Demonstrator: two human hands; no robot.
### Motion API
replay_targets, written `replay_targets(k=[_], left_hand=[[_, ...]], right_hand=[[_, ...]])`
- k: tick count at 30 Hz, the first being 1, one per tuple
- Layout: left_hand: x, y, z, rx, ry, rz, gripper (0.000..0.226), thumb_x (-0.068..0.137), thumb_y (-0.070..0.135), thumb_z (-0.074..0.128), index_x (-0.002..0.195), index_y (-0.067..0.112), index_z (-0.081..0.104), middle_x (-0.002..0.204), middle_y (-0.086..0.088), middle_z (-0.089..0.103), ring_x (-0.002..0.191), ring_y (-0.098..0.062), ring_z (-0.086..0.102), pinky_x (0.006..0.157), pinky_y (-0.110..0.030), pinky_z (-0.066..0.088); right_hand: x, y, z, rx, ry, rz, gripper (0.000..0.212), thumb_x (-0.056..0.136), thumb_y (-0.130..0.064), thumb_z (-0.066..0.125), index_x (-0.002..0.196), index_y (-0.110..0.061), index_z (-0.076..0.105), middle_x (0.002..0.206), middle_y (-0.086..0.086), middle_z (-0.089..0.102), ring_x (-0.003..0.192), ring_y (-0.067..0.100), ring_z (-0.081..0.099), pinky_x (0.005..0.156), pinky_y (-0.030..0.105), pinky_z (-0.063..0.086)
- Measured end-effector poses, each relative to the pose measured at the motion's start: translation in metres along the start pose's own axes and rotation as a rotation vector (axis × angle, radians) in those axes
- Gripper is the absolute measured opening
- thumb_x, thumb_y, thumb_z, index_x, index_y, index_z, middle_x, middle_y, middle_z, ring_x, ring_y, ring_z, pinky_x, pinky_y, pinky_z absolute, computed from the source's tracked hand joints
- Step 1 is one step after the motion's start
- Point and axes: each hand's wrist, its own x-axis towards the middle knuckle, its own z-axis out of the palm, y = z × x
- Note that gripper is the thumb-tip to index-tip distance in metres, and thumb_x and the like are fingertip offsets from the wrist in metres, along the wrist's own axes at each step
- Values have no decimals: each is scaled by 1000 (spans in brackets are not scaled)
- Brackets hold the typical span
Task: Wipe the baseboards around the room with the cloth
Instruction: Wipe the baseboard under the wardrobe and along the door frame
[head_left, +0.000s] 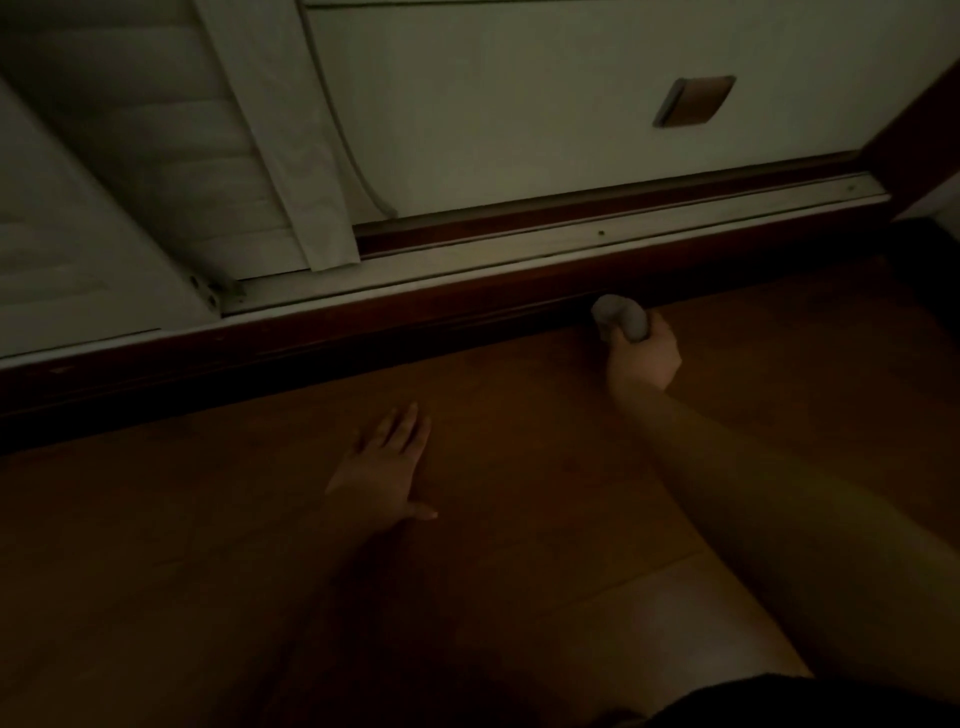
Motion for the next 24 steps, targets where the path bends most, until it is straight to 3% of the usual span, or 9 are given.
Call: replay_targets(k=[3, 7, 10, 15, 20, 24], left_hand=[[-2, -1, 1, 0, 13, 11, 120, 80, 74, 57, 153, 24, -24, 155, 1, -39, 147, -24, -26, 120, -56, -2], [-3, -2, 1, -9, 12, 16, 120, 80, 74, 57, 153, 24, -25, 155, 1, -39, 147, -23, -27, 119, -56, -3], [-4, -1, 0, -11, 15, 22, 120, 80, 74, 57, 153, 23, -23, 156, 1, -37, 148, -24, -25, 120, -56, 0], [-6, 2, 0, 11, 31, 13, 119, 80, 75, 56, 154, 22, -21, 159, 0, -33, 149, -24, -21, 121, -56, 3], [-8, 1, -1, 10, 43, 26, 118, 80, 75, 54, 155, 21, -20, 160, -1, -31, 150, -23, -20, 121, -55, 4], [-10, -1, -1, 14, 49, 35, 118, 80, 77, 52, 154, 22, -21, 159, 0, -32, 150, -22, -20, 121, -53, 3]], right_hand=[[-1, -4, 13, -8, -39, 28, 45, 92, -23, 63, 135, -16, 56, 129, 8, 60, 119, 25, 57, 94, 27, 43], [-33, -2, 36, -129, -168, -84, 59, 89, -18, 66, 145, -14, 48, 138, 10, 55, 126, 26, 52, 106, 33, 42], [-64, -4, 52, -131, -234, -144, 63, 88, -19, 68, 147, -13, 44, 144, 10, 51, 130, 26, 49, 109, 29, 38], [-101, -10, 73, -190, -407, -306, 62, 87, -24, 72, 143, -11, 50, 142, 13, 53, 128, 28, 51, 106, 26, 35], [-108, -14, 69, -238, -578, -461, 63, 86, -39, 74, 141, -16, 53, 135, 9, 60, 121, 23, 56, 91, 18, 37], [-93, -7, 48, -136, -561, -433, 59, 83, -36, 77, 135, -18, 58, 131, 3, 61, 115, 16, 57, 93, 24, 42]])
